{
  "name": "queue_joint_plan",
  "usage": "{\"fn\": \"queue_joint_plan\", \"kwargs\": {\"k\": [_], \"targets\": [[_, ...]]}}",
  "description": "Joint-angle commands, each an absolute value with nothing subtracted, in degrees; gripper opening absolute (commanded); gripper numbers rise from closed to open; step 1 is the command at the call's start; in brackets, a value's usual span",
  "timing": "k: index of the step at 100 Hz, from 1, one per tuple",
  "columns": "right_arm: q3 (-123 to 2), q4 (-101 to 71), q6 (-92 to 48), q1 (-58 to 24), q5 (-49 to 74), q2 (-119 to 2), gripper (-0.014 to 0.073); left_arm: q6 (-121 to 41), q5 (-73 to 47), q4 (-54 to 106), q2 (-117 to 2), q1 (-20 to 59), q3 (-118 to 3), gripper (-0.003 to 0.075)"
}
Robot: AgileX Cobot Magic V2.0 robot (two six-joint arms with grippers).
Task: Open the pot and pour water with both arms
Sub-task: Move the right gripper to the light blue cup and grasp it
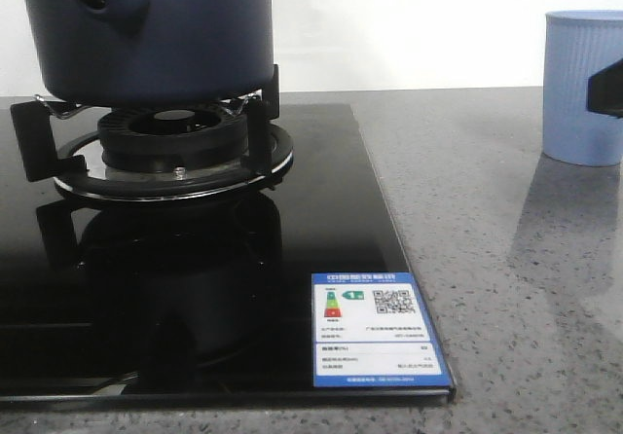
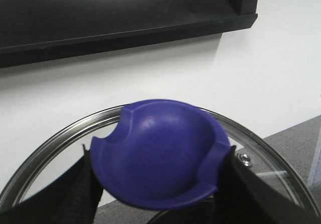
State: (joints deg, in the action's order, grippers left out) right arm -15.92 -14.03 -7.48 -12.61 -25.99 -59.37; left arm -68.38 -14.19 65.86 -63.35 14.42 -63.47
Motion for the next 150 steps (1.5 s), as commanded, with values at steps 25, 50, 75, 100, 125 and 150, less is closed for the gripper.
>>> {"fn": "queue_joint_plan", "kwargs": {"k": [25,50,75,100,125,150], "targets": [[-17.49,-13.0,-7.64,-12.73,-49.35,-70.79,0.0608,-67.75,-12.04,67.31,-61.71,14.31,-65.81,0.0309],[-20.03,-12.67,-7.55,-12.73,-54.08,-78.34,0.0608,-67.75,-12.04,67.31,-61.71,14.31,-65.81,0.0309],[-23.87,-13.08,-7.55,-12.62,-55.42,-84.48,0.0608,-67.75,-12.17,67.31,-61.71,14.31,-65.81,0.0309],[-24.52,-13.67,-7.55,-12.62,-57.62,-87.12,0.0575,-67.75,-12.17,67.31,-61.71,14.31,-65.81,0.0309],[-24.52,-14.29,-7.55,-12.62,-58.58,-87.36,0.0326,-67.75,-12.17,67.31,-61.71,14.31,-65.81,0.0309],[-24.52,-13.14,-7.55,-12.62,-59.06,-86.03,0.0316,-67.75,-12.17,67.31,-61.71,14.31,-65.81,0.0309]]}}
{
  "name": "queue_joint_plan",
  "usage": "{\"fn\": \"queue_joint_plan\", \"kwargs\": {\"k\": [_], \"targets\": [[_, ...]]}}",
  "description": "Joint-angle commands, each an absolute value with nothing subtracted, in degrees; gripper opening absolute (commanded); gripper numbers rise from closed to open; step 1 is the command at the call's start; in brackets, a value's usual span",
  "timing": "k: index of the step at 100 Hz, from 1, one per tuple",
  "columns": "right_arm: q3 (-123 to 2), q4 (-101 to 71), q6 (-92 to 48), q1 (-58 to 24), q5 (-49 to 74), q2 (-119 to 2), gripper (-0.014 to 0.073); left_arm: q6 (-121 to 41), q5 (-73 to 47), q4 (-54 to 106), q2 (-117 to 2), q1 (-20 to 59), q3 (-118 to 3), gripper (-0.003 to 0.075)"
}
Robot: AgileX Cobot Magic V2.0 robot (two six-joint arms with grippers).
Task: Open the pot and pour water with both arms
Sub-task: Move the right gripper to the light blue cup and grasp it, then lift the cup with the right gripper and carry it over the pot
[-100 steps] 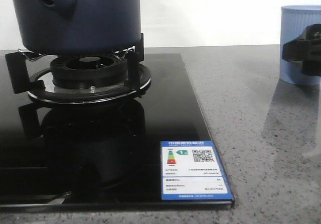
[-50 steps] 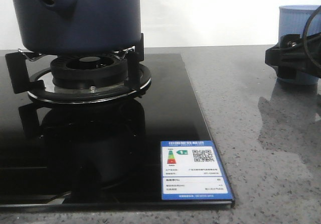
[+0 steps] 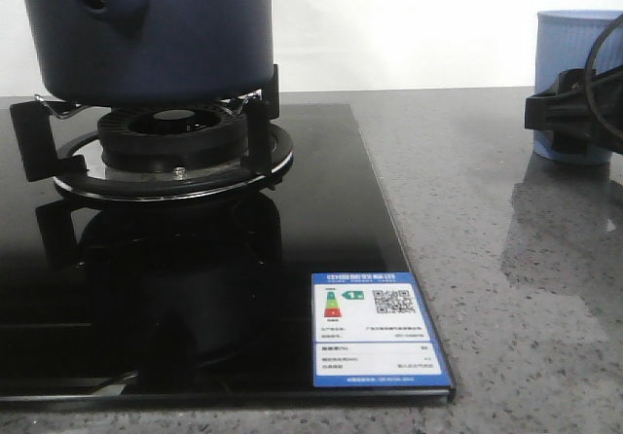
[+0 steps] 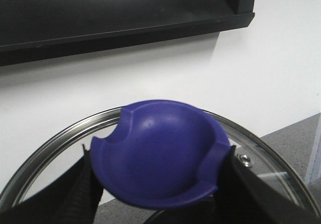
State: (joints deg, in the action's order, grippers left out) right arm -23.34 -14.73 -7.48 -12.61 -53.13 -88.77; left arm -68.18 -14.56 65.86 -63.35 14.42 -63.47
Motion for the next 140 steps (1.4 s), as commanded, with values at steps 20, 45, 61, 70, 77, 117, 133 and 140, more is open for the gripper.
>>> {"fn": "queue_joint_plan", "kwargs": {"k": [20,45,61,70,77,117,133,140], "targets": [[-24.52,-9.31,-7.55,-12.62,-56.32,-79.46,0.0316,-67.75,-11.26,67.1,-61.71,14.31,-65.81,0.0309],[-32.03,-0.62,-7.55,-13.21,-35.65,-70.12,0.0316,-67.75,-9.81,66.67,-61.71,14.31,-65.81,0.0309],[-40.12,2.57,-7.55,-15.16,-25.54,-68.2,0.0316,-67.75,-9.7,66.67,-61.71,13.06,-65.81,0.0309],[-45.05,5.16,-7.55,-17.0,-18.64,-68.2,0.0316,-67.75,-10.07,66.77,-61.71,11.63,-65.81,0.0309],[-48.35,7.14,-7.55,-18.66,-15.21,-68.31,0.0316,-67.75,-10.68,67.16,-61.71,10.69,-65.81,0.0309],[-65.14,19.01,-7.55,-26.69,2.71,-74.02,0.0316,-67.75,-11.54,68.47,-61.71,9.01,-65.81,0.0309],[-70.65,25.45,-7.55,-30.13,8.29,-77.29,0.0316,-67.75,-11.54,68.47,-61.71,9.01,-65.81,0.0309],[-72.65,28.99,-7.55,-31.79,11.21,-78.81,0.0316,-67.75,-11.75,68.6,-61.71,9.01,-65.81,0.0309]]}}
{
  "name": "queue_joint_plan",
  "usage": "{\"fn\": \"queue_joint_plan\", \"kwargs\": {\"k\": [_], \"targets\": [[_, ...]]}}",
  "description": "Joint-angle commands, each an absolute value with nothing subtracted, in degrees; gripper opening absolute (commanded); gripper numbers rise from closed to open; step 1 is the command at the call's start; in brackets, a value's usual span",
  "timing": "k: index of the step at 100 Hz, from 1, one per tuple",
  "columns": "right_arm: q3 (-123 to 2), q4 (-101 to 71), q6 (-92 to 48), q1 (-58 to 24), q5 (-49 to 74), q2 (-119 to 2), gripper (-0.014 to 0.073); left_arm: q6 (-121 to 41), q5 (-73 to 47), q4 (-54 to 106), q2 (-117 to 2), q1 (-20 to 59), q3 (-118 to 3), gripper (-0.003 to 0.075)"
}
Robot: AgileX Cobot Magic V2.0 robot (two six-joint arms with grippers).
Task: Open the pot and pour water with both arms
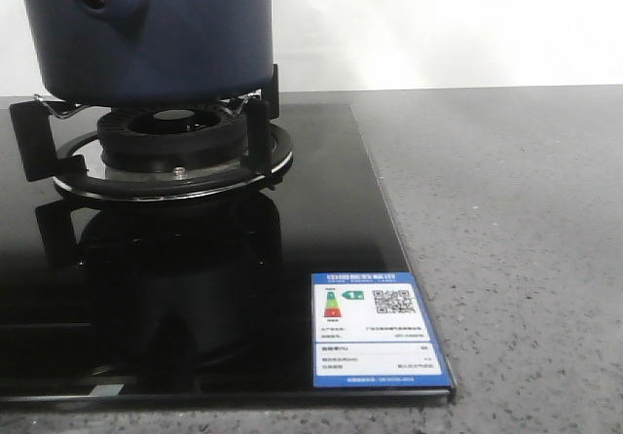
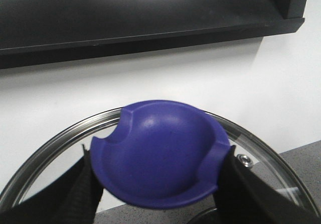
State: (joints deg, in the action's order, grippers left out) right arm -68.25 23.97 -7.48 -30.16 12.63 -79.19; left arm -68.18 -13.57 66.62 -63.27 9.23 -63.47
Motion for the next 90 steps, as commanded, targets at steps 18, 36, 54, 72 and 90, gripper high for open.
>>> {"fn": "queue_joint_plan", "kwargs": {"k": [18,36,54,72,90], "targets": [[-76.59,39.01,-7.55,-35.55,17.04,-82.12,0.0316,-67.75,-11.77,68.7,-61.71,9.01,-65.81,0.0309],[-79.56,48.98,-7.55,-37.9,21.6,-85.07,0.0316,-67.75,-12.53,68.74,-61.71,9.01,-65.81,0.0309],[-81.52,56.96,-7.55,-39.14,24.33,-87.14,0.0316,-67.75,-12.68,68.74,-61.71,9.01,-65.81,0.0309],[-81.52,63.27,-7.55,-39.39,25.24,-88.06,0.0316,-67.75,-12.68,68.74,-61.71,9.01,-65.81,0.0309],[-81.52,67.4,-7.55,-39.39,25.23,-88.17,0.0316,-67.75,-12.68,68.74,-61.71,9.01,-65.81,0.0309]]}}
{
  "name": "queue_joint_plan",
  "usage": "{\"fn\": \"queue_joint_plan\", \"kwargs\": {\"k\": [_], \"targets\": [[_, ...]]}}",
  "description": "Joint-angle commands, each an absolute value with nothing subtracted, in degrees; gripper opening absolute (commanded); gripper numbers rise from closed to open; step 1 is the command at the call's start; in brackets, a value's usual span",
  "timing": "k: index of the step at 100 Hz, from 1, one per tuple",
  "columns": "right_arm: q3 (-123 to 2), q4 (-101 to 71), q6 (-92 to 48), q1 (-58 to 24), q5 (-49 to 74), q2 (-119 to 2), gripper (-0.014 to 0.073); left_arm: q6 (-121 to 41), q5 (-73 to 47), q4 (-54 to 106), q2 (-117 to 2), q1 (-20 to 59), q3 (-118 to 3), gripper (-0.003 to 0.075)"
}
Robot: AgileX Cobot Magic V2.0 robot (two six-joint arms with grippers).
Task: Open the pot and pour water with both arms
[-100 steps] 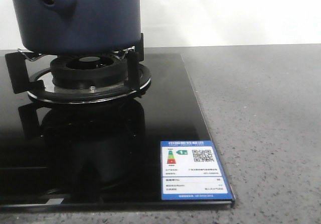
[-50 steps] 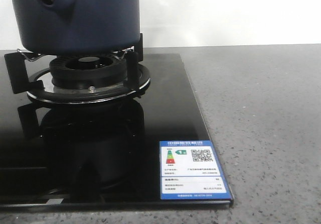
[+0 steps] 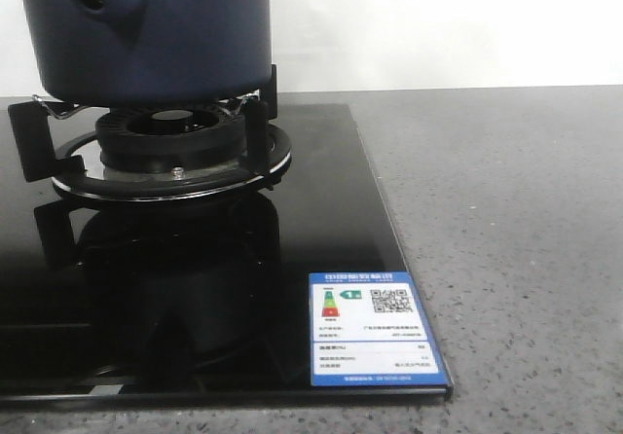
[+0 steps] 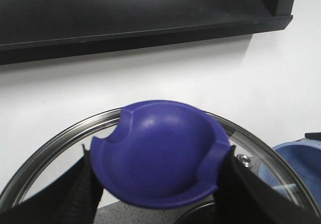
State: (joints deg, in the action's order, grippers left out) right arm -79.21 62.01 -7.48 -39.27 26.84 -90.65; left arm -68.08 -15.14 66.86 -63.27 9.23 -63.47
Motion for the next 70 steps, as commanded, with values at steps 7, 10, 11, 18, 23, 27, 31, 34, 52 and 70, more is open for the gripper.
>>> {"fn": "queue_joint_plan", "kwargs": {"k": [7,10,11,18,23,27,31,34,52,70], "targets": [[-81.52,70.2,-7.55,-39.39,25.23,-88.17,0.0316,-67.75,-12.68,68.74,-61.71,9.01,-65.81,0.0309],[-81.52,71.32,-7.55,-39.39,25.23,-88.17,0.0316,-67.75,-12.68,68.74,-61.71,9.01,-65.81,0.0309],[-81.52,71.87,-7.55,-39.39,25.23,-88.17,0.0316,-67.75,-12.68,68.74,-61.71,9.01,-65.81,0.0309],[-81.52,74.12,-7.55,-39.39,25.23,-88.17,0.0316,-67.75,-12.68,68.74,-61.71,9.01,-65.81,0.0309],[-81.52,75.22,-7.55,-39.39,25.23,-88.17,0.0316,-67.75,-12.68,68.74,-61.71,9.01,-65.81,0.0309],[-81.52,76.2,-7.55,-39.39,25.23,-88.17,0.0316,-67.75,-12.68,68.74,-61.71,9.01,-65.81,0.0309],[-81.52,76.99,-7.55,-39.39,25.23,-88.17,0.0316,-67.75,-12.68,68.74,-61.71,9.01,-65.81,0.0309],[-81.52,77.69,-7.55,-39.39,25.23,-88.17,0.0316,-67.75,-12.68,68.74,-61.71,9.01,-65.81,0.0309],[-81.52,83.04,-7.55,-39.39,25.23,-88.17,0.0316,-67.75,-12.68,68.74,-61.71,9.01,-65.81,0.0309],[-81.52,88.85,-7.55,-39.39,25.23,-88.17,0.0316,-67.75,-12.68,68.74,-61.71,9.01,-65.81,0.0309]]}}
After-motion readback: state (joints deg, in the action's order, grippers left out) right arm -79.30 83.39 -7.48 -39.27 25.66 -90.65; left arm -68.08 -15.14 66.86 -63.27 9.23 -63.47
